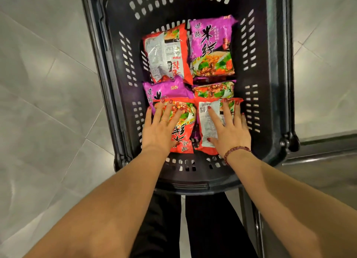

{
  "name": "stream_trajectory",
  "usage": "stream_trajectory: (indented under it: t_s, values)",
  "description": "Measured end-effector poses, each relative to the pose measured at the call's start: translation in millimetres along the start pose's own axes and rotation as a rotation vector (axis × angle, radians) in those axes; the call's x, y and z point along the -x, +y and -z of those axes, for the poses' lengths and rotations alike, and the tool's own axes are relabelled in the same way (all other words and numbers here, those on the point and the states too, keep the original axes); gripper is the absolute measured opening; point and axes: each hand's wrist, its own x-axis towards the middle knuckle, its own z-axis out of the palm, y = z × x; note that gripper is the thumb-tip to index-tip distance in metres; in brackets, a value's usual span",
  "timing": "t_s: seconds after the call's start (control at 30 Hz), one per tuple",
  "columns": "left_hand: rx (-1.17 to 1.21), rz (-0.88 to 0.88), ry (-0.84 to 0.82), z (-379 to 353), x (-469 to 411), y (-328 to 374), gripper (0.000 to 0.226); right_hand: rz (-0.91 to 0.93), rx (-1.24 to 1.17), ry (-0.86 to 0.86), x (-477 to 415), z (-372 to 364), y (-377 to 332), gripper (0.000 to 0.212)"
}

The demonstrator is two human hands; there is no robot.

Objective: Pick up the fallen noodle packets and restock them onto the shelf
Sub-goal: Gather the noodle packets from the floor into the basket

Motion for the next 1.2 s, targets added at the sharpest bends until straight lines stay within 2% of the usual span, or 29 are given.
stream_trajectory:
  t_s: [0.1, 0.23, 0.37, 0.57, 0.73, 0.83, 0.93, 1.2]
  values:
    - [0.130, -0.039, 0.077, 21.1, 18.4, 0.5, 0.085, -0.008, -0.021, 0.035, 10.8, 18.6, -5.8, 0.085]
    - [0.341, -0.065, 0.251, 57.5, 64.2, 1.0, 0.068, -0.003, -0.254, 0.191, 47.1, 53.9, -12.7, 0.075]
    - [0.421, -0.086, 0.373, 106.6, 122.9, -11.1, 0.056, -0.028, -0.367, 0.206, 103.6, 108.4, -18.5, 0.071]
    - [0.505, -0.079, 0.517, 179.6, 211.9, -38.3, 0.053, -0.028, -0.450, 0.346, 197.2, 184.0, -26.8, 0.060]
    - [0.571, -0.163, 0.615, 205.4, 261.7, -60.6, 0.053, -0.054, -0.472, 0.529, 258.4, 221.6, -52.9, 0.054]
    - [0.570, -0.299, 0.656, 213.5, 284.7, -77.4, 0.053, -0.147, -0.481, 0.607, 286.4, 231.6, -75.0, 0.053]
    - [0.469, -0.506, 0.671, 224.0, 302.3, -97.8, 0.049, -0.271, -0.502, 0.678, 311.3, 233.0, -101.7, 0.052]
    - [0.197, -0.922, 0.637, 255.3, 327.4, -122.2, 0.045, -0.731, -0.653, 0.814, 397.3, 199.4, -176.1, 0.049]
